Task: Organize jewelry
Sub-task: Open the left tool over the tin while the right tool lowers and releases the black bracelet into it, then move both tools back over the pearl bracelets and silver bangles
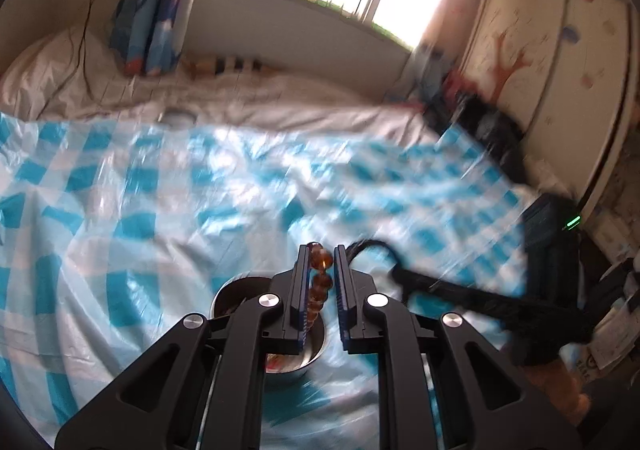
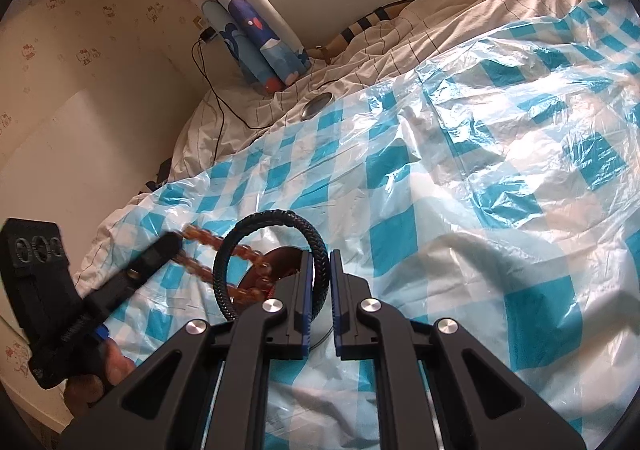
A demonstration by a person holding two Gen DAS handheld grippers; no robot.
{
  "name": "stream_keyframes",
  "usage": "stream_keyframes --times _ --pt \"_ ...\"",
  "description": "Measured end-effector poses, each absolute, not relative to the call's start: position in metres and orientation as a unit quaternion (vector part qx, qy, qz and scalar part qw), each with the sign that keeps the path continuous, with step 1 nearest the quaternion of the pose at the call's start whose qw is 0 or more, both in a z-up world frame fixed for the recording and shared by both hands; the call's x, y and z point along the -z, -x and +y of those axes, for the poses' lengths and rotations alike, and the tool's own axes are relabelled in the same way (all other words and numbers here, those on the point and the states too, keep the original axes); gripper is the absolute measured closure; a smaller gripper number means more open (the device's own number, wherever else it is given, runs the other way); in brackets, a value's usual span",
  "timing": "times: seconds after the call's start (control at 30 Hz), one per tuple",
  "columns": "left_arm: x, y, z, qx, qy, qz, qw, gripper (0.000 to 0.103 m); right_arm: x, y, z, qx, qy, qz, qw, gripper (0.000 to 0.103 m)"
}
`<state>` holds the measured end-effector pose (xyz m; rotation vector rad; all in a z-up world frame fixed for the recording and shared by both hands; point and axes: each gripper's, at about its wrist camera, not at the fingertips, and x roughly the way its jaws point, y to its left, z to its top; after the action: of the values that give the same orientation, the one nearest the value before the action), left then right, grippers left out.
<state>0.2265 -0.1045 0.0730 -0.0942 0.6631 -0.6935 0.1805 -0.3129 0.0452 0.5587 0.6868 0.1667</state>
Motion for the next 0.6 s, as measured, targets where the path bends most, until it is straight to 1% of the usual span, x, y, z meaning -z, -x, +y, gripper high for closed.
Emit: stream_keyframes --times 0.07,0.17,0.27,0.33,0.43,0.5,0.6 --pt "-0.058 -0.237 -0.103 0.302 0.038 0.354 0.884 0.073 -0.047 -0.184 -0.310 -0.079 -0.269 0.335 0.899 0.094" --pt "-0.051 -0.248 -0.086 0.274 0.072 0.380 0.881 0.065 -0.057 -0.190 -0.297 -0.078 -0.247 0.335 0.906 0.094" --pt "-0.061 -0.247 -0.065 0.262 0.093 0.363 0.889 0.057 -0.060 -0.199 -0.281 -0.074 -0.228 0.344 0.908 0.094" --pt "-0.068 -0.243 -0.052 0.253 0.106 0.354 0.894 0.053 -0.058 -0.206 -0.271 -0.071 -0.216 0.354 0.907 0.094" --pt "-0.071 -0.235 -0.038 0.246 0.112 0.352 0.896 0.051 -0.043 -0.221 -0.258 -0.072 -0.204 0.387 0.896 0.092" --pt "-0.070 -0.230 -0.033 0.243 0.109 0.354 0.897 0.050 -0.033 -0.227 -0.252 -0.068 -0.198 0.405 0.890 0.076" --pt "-0.065 -0.221 -0.026 0.240 0.103 0.361 0.895 0.050 -0.037 -0.226 -0.251 -0.062 -0.195 0.401 0.893 0.074"
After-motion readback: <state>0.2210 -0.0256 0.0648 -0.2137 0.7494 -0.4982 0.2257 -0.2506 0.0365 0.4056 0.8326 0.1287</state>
